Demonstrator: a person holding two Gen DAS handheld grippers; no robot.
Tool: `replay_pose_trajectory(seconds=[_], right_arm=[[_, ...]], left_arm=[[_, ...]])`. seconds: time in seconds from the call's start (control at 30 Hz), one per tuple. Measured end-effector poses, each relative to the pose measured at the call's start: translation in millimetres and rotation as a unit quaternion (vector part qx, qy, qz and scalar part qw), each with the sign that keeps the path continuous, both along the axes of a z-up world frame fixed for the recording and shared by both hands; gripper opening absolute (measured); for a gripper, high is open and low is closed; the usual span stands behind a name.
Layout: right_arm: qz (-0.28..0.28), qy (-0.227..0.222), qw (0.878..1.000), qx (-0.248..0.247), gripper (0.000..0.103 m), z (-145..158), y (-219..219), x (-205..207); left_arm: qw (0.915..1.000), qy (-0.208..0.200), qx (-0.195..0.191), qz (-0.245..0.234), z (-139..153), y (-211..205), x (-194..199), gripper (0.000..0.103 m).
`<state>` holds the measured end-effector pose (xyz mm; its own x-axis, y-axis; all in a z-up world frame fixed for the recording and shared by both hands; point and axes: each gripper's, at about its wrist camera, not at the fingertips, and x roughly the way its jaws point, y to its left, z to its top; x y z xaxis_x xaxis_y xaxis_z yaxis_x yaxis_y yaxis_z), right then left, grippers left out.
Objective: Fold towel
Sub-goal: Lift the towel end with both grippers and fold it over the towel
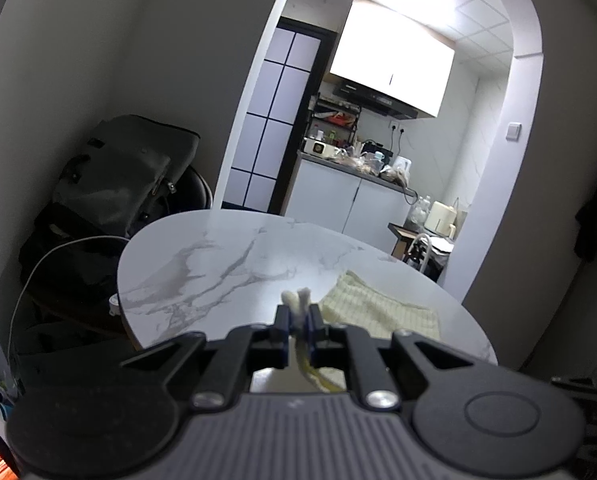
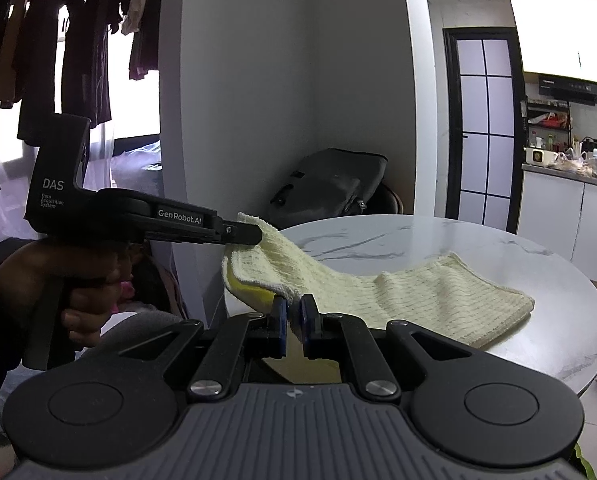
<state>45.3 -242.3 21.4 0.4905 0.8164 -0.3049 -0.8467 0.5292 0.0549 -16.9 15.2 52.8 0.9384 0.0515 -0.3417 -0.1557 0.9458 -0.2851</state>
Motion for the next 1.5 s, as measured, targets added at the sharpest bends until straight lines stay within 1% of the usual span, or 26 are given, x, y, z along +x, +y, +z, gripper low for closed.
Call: replay_pose_trajectory(seconds=[0.17,0.37,0.53,0.67,0.83,1.03,1.3,1.5], right_arm=[[0.0,-0.003,1.0,0.001,0.008,11.4,-1.9,11.5],[-0.001,-0.012,1.0,0.012,0.008,29.7,-2.2,32.5],[-0.008,-0.009,1.0,0.019,0.008,35.2,-4.2,51.7],[-0.016,-0.007,1.0,0.023,0.008,41.0,-9.5,69.6],[-0.022,-0.007,0.999,0.027,0.008,46.2,-15.0,86.4],[-0.033,-0.004,0.999,0.029,0.008,48.7,-21.0,105.9],[-0.047,0.004,0.999,0.023,0.008,43.5,-27.3,130.9],[-0.057,0.019,0.998,0.018,0.008,33.2,-31.3,150.0]], left_arm=[[1.0,0.001,-0.004,0.0,9.6,3.2,12.7,0.009],[1.0,-0.008,-0.001,0.001,36.5,3.8,24.4,0.009],[0.9999,-0.011,0.0,0.003,52.4,3.4,35.0,0.009],[0.9999,-0.011,0.002,0.001,58.7,0.4,46.9,0.009],[0.9999,-0.01,0.004,-0.004,62.2,-6.9,60.0,0.009],[0.9999,-0.007,0.008,-0.013,62.2,-22.0,87.6,0.009],[0.9997,0.002,0.005,-0.023,50.9,-32.5,120.0,0.009],[0.9995,0.015,0.002,-0.029,40.2,-38.1,143.1,0.009]])
